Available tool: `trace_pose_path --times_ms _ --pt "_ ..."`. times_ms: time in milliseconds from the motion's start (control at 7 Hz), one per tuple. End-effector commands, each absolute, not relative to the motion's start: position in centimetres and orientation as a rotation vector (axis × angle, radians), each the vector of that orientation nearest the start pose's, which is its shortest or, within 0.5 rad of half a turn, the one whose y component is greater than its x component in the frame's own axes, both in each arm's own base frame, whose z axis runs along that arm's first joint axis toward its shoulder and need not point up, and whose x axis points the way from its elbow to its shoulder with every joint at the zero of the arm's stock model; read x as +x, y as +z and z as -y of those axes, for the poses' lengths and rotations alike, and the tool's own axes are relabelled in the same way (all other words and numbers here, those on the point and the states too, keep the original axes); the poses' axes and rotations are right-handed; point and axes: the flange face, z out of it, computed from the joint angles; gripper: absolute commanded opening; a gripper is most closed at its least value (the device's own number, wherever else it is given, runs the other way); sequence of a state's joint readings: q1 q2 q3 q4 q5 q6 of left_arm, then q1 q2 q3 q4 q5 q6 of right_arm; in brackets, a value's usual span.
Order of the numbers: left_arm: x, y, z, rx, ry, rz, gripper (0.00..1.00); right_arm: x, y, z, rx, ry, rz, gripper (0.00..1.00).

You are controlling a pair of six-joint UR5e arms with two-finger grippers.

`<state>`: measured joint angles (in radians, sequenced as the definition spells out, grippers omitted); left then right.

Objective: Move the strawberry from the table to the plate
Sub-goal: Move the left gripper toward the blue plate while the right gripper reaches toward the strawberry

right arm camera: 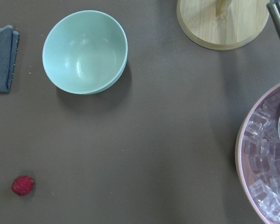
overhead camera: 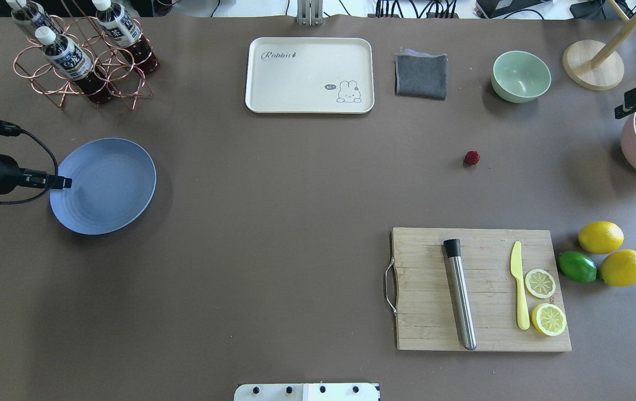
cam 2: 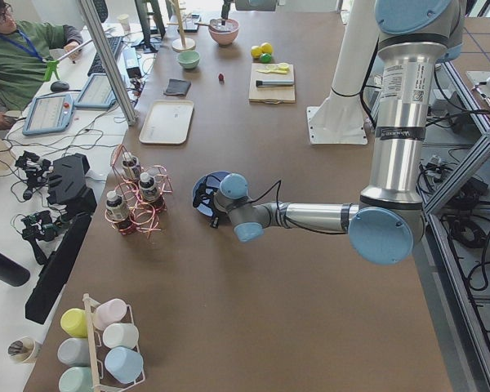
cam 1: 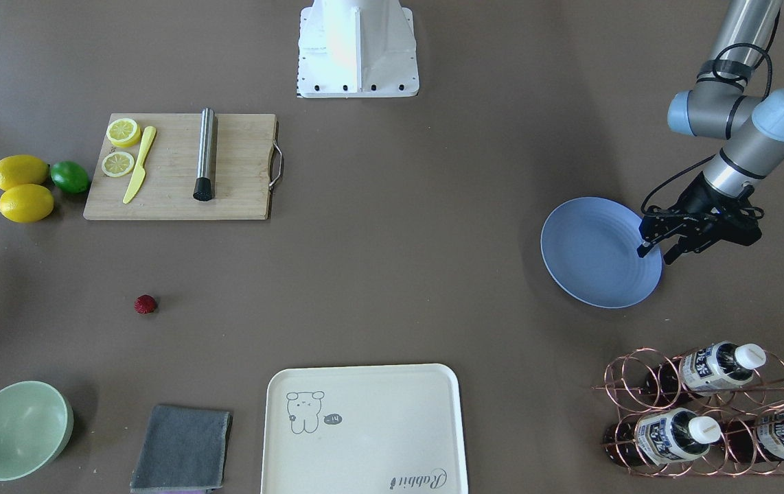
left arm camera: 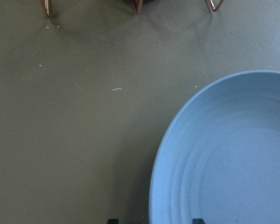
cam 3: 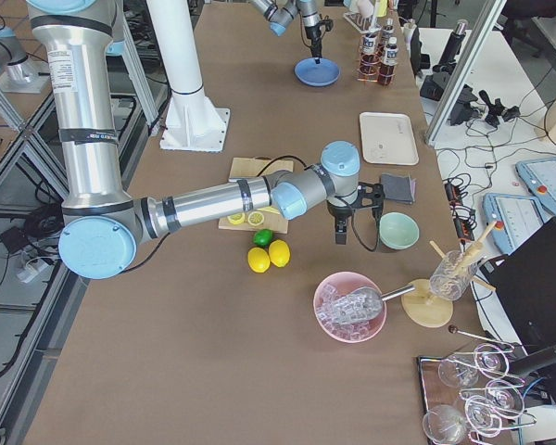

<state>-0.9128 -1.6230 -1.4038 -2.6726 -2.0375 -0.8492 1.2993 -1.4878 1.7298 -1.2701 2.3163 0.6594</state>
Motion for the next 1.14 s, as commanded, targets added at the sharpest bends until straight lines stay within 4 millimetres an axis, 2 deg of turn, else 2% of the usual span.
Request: trace_pose_path --times_ms 0,286,429,571,714,857,1000 --pt "26.3 59.2 48.4 0.409 0.061 -0.984 0.0 -8.1 50.3 53.8 0.137 0.158 0.881 1.0" --pt "26.2 58.0 48.7 0.37 0.083 -1.03 0.0 -8.1 50.4 53.8 0.135 0.159 0.88 1.0" --pt "24.6 56.7 50.0 0.337 0.082 -1.073 0.0 -8.2 50.4 53.8 0.135 0.159 0.88 1.0" --pt "22.6 53.2 52.6 0.286 0.072 -1.121 0.0 -8.2 49.8 54.0 0.143 0.155 0.885 1.0" --pt "21.9 49.1 54.1 0.252 0.062 -1.137 0.0 -8.2 49.4 53.9 0.146 0.15 0.893 1.0" --pt "22.6 45.0 54.9 0.243 0.052 -1.143 0.0 -8.2 49.3 53.8 0.149 0.15 0.893 1.0" --pt "24.3 40.6 55.3 0.211 -0.02 -1.19 0.0 -9.1 48.9 53.7 0.152 0.132 0.895 1.0"
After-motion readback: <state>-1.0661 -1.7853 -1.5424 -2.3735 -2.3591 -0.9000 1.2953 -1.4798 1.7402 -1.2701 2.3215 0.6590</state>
